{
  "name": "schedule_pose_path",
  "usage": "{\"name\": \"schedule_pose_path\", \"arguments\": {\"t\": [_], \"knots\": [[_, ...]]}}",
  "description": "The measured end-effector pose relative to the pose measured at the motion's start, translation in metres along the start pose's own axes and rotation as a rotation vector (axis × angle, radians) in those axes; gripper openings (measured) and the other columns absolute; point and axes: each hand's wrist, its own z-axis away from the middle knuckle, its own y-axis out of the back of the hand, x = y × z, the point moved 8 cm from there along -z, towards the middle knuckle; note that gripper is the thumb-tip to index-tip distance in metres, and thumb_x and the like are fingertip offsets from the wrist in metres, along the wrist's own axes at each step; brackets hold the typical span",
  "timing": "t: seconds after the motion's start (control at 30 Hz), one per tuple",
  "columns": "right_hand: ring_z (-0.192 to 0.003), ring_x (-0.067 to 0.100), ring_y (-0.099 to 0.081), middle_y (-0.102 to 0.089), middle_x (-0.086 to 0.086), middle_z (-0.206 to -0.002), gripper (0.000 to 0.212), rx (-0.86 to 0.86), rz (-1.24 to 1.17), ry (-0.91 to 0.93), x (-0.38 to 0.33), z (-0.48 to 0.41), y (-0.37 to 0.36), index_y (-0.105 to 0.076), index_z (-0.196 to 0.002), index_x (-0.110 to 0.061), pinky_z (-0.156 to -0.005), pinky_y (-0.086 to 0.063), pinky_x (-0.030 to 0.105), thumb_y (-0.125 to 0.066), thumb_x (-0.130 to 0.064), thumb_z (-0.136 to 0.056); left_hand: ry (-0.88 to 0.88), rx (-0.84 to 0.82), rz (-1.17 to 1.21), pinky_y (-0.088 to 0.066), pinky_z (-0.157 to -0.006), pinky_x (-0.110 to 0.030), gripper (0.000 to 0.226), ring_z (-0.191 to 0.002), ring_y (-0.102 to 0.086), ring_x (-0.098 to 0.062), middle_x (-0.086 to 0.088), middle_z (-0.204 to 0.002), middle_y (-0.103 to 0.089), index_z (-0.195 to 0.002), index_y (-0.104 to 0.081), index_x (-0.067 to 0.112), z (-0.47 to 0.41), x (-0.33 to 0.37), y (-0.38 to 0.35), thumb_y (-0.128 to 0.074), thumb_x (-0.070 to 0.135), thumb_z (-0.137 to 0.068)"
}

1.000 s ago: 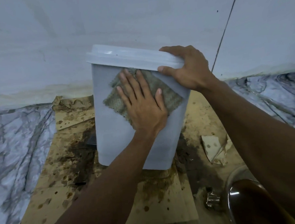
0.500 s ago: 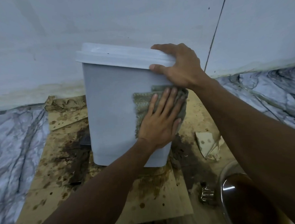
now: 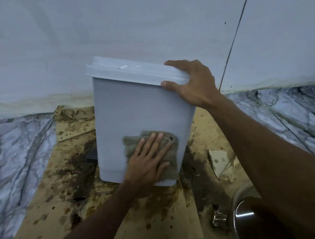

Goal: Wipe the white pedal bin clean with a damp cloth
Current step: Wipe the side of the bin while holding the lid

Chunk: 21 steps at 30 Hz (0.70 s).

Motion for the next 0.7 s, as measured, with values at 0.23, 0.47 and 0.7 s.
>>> {"name": "schedule_pose_path", "arguments": {"t": [0.23, 0.47, 0.7], "knots": [[-0.126, 0.015, -0.052, -0.061, -0.012, -0.133, 0.057, 0.042, 0.005, 0.032, -0.004, -0.001, 0.0, -0.061, -0.129, -0.044, -0.106, -0.04, 0.037, -0.067, -0.066, -0.077, 0.73, 0.27, 0.076, -0.006, -0.124, -0.055, 0.071, -0.154, -0.004, -0.036, -0.021, -0.165, -0.01, -0.159, -0.018, 0.01, -0.026, -0.096, 0.046, -0.036, 0.048, -0.102], [-0.118, 0.017, -0.052, -0.063, -0.011, -0.127, 0.054, 0.098, 0.029, 0.051, -0.012, 0.018, 0.006, -0.063, -0.129, -0.04, -0.097, -0.035, 0.03, -0.073, -0.059, -0.079, 1.017, 0.558, 0.354, -0.034, -0.115, -0.046, 0.061, -0.142, -0.038, -0.031, -0.014, -0.156, -0.039, -0.155, -0.029, 0.007, -0.052, -0.14, 0.088, -0.037, 0.041, -0.105], [-0.122, 0.015, -0.052, -0.062, -0.014, -0.132, 0.058, 0.061, 0.036, 0.073, -0.029, 0.044, 0.012, -0.062, -0.129, -0.04, -0.109, -0.038, 0.046, -0.064, -0.065, -0.077, 1.247, 0.978, 0.565, -0.042, -0.071, -0.007, 0.033, -0.092, -0.064, -0.027, -0.015, -0.107, -0.07, -0.124, -0.061, 0.002, -0.024, -0.168, 0.162, -0.041, 0.022, -0.107]]}}
